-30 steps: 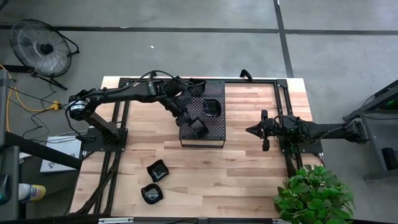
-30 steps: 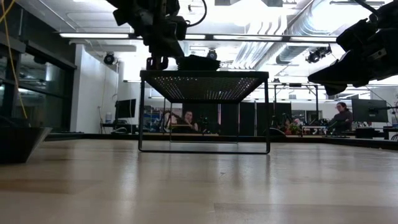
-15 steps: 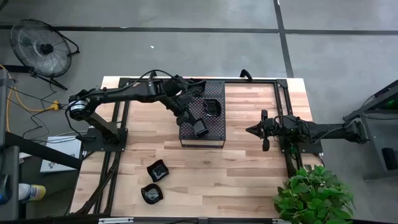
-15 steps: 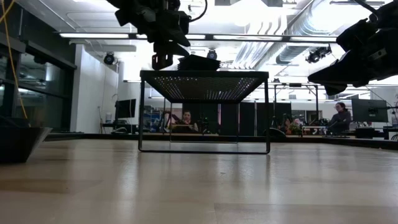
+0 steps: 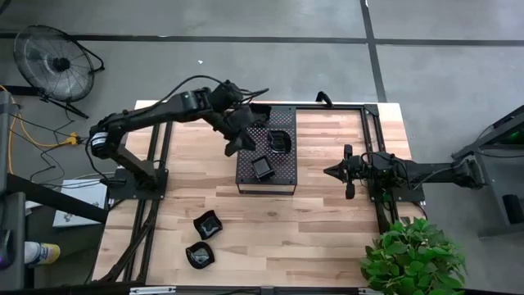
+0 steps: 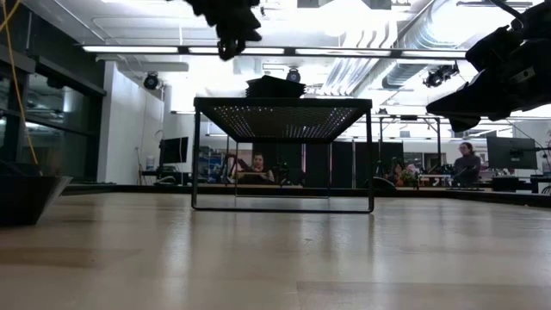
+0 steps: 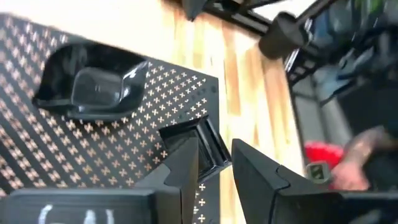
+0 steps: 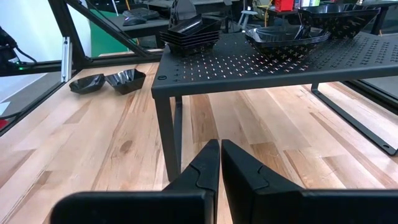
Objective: Pick & Place Mini shaped plates
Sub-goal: Stack the black square shape plate on top of the other black square shape plate on the shelf
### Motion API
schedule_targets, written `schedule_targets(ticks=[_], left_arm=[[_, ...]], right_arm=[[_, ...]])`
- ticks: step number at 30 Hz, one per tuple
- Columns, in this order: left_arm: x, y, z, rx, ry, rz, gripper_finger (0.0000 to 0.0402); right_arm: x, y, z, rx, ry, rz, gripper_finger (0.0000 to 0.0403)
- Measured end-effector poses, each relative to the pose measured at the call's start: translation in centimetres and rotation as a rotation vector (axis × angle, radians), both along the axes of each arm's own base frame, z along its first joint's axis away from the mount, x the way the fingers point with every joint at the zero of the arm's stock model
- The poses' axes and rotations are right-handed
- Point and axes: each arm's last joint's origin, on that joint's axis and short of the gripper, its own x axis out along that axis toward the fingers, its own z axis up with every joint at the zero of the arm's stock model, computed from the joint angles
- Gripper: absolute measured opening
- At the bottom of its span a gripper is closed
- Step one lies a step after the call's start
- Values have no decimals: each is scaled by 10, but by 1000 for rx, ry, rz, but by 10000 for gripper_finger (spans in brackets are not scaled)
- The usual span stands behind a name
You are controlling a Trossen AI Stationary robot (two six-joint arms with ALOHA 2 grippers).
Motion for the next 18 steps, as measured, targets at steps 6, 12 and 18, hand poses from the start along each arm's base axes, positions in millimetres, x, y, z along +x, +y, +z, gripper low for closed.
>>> schedule_targets(ticks=[6,12,18], left_arm=[[2,-28,5,246,1,-197,90],[17,-58,-7,430,34,-313,89],[31,-90,-21,635,57,-442,89]], right_arm=[[0,0,0,0,0,0,12],[0,0,0,0,0,0,12],[0,0,0,0,0,0,12]])
